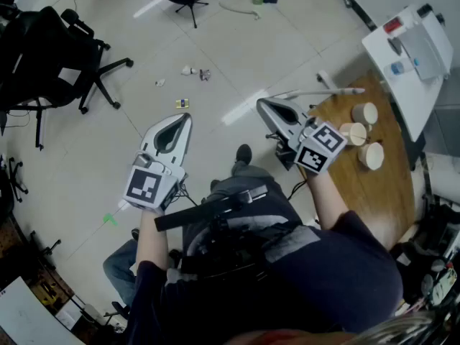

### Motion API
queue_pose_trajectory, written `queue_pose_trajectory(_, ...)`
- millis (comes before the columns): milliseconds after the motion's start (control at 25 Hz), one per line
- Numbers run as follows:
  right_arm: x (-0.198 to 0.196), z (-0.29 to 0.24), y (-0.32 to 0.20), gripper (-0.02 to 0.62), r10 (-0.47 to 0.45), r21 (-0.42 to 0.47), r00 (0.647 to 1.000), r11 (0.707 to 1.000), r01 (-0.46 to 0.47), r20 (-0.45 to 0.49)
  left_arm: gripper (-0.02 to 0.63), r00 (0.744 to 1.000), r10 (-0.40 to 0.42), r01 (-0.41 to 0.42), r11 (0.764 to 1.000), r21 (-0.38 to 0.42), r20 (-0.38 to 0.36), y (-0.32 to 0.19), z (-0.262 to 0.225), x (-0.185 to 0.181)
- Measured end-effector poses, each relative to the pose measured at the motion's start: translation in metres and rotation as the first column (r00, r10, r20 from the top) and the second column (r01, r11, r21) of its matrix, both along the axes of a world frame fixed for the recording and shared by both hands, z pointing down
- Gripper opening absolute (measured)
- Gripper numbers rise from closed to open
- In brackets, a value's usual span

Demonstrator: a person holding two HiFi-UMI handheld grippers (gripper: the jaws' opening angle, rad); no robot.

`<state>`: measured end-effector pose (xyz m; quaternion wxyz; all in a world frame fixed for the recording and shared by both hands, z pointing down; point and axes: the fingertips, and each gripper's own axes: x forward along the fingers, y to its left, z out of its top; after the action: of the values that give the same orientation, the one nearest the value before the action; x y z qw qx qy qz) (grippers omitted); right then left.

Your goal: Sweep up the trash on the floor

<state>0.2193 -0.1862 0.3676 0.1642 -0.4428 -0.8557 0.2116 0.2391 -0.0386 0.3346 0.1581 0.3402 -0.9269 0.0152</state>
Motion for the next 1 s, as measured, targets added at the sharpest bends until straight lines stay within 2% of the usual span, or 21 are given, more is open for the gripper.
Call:
queue_pose_trajectory(240,-0.051,-0.005,-0.024,0.023,0.048,0.065,0.997,0.997,-0.051,0.058,0.0,0.996,0.059,-0.056,0.997,-0.045,0.06,-0.037,-0.012,-0.058)
queue_pose_trajectory(400,-0.072,-0.021,-0.017,0.023,0.015,0.132,0.989,0.991,-0.034,0.145,0.0,0.989,0.11,-0.104,0.992,-0.069,0.101,-0.055,-0.027,-0.096)
queue_pose_trajectory(680,-0.109,-0.024,-0.034,0.024,0.103,0.202,0.979,0.97,-0.138,0.177,0.0,0.945,0.278,-0.268,0.96,-0.079,0.173,-0.089,-0.041,-0.156)
queue_pose_trajectory(760,-0.123,-0.024,-0.043,0.025,0.153,0.23,0.971,0.954,-0.193,0.184,0.0,0.929,0.323,-0.317,0.947,-0.062,0.18,-0.093,-0.038,-0.176)
queue_pose_trajectory(840,-0.142,-0.025,-0.05,0.025,0.235,0.257,0.952,0.925,-0.281,0.194,0.0,0.907,0.376,-0.374,0.926,-0.05,0.19,-0.091,-0.036,-0.203)
queue_pose_trajectory(1000,-0.188,-0.026,-0.042,0.025,0.37,0.27,0.91,0.872,-0.409,0.187,0.0,0.881,0.434,-0.429,0.901,-0.07,0.19,-0.06,-0.034,-0.264)
